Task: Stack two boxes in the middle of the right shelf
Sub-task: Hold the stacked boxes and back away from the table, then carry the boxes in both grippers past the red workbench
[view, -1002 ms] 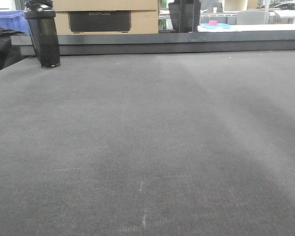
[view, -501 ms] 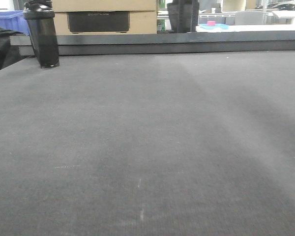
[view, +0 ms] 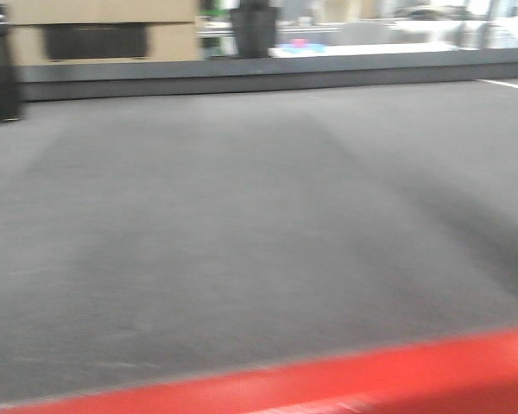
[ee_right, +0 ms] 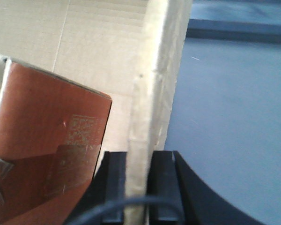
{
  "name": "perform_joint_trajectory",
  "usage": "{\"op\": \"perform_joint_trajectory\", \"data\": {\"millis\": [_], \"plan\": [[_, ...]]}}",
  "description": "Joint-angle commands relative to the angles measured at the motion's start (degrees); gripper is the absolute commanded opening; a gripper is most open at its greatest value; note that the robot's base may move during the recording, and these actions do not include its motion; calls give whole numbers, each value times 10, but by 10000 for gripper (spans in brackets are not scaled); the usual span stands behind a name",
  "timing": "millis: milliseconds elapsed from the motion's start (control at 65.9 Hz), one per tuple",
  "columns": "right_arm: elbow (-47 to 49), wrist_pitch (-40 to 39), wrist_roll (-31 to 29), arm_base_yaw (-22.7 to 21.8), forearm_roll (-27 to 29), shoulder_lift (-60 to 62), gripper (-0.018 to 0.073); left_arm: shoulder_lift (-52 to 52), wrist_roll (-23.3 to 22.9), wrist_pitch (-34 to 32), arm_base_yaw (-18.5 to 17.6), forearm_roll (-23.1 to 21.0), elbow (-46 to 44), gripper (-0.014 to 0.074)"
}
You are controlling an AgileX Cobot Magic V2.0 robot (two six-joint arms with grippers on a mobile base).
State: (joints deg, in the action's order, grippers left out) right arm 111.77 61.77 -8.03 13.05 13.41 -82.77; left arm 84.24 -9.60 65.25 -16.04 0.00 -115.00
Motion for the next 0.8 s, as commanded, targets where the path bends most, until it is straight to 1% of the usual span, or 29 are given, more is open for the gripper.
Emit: {"op": "perform_joint_trajectory", "data": {"millis": [0,789], "plan": [[7,-35,-7,-3,-14,6,-154,-10,2,-23,4,-5,-6,-111],[7,-35,-7,-3,-14,6,-154,-10,2,-23,4,-5,-6,-111]]}}
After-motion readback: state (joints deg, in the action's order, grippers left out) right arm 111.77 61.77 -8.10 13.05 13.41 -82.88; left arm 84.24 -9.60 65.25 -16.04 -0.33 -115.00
